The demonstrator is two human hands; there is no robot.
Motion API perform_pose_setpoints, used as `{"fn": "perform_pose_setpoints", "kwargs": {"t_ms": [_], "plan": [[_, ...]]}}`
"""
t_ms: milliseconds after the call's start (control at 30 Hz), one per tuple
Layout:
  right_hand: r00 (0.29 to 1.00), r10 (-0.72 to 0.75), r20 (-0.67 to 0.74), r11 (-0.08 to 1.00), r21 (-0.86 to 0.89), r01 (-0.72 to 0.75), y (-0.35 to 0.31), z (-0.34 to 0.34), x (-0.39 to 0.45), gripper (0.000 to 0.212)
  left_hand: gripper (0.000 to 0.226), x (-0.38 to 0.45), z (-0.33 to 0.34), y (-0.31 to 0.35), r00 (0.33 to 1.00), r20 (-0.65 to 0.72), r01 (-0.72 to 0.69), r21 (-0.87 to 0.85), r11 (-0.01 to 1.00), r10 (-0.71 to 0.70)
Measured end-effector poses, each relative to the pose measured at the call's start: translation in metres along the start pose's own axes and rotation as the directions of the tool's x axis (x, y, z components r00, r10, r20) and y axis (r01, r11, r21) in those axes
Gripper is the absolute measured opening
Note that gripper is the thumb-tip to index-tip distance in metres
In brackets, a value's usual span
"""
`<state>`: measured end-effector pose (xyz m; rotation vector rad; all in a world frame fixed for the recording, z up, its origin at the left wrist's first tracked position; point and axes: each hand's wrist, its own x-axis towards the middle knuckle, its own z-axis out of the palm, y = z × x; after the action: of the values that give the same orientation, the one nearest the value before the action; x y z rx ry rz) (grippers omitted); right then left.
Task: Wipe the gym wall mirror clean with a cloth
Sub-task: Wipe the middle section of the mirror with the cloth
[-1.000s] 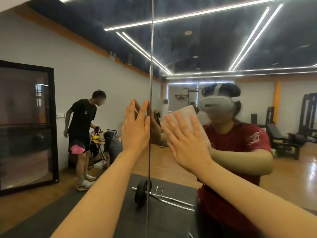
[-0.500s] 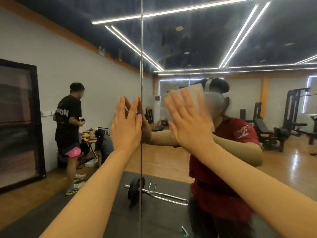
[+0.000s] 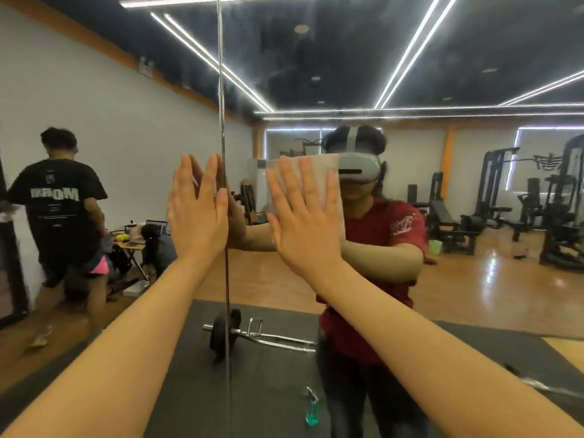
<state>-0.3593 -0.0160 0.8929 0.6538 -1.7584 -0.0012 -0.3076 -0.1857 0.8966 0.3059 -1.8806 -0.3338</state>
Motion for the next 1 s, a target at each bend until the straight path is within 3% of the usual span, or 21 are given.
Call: {"fn": "perform_pose_setpoints", "kwargs": {"t_ms": [100,267,433,633,800,1000], "plan": [[0.999,-0.039,0.024,0.998,-0.041,0.04,0.031,-0.002,-0.023,0.066,0.054,0.0,0.0,0.002,1.0,-0.007,0.001,-0.002,1.0,-0.001],[0.998,0.048,0.038,0.994,-0.098,-0.044,0.094,-0.009,-0.084,0.069,0.052,-0.011,0.006,0.004,0.997,-0.07,0.022,-0.035,0.999,-0.024],[0.986,0.168,0.009,0.983,-0.078,-0.167,0.073,-0.008,-0.079,0.065,0.051,-0.047,0.021,-0.013,0.995,-0.058,-0.081,-0.067,0.994,0.077],[0.997,0.078,0.024,0.997,-0.023,-0.077,0.017,0.006,-0.06,0.062,0.053,-0.052,0.026,-0.019,0.995,-0.036,-0.095,-0.016,0.995,0.095],[0.998,-0.025,0.054,0.998,-0.054,0.028,0.058,0.0,-0.083,0.063,0.054,-0.052,0.023,-0.019,0.995,-0.01,-0.095,-0.007,0.995,0.095],[0.999,-0.022,0.047,0.997,-0.07,0.025,0.069,-0.004,-0.092,0.064,0.055,-0.052,0.014,-0.017,0.995,0.052,-0.089,0.027,0.996,0.087]]}}
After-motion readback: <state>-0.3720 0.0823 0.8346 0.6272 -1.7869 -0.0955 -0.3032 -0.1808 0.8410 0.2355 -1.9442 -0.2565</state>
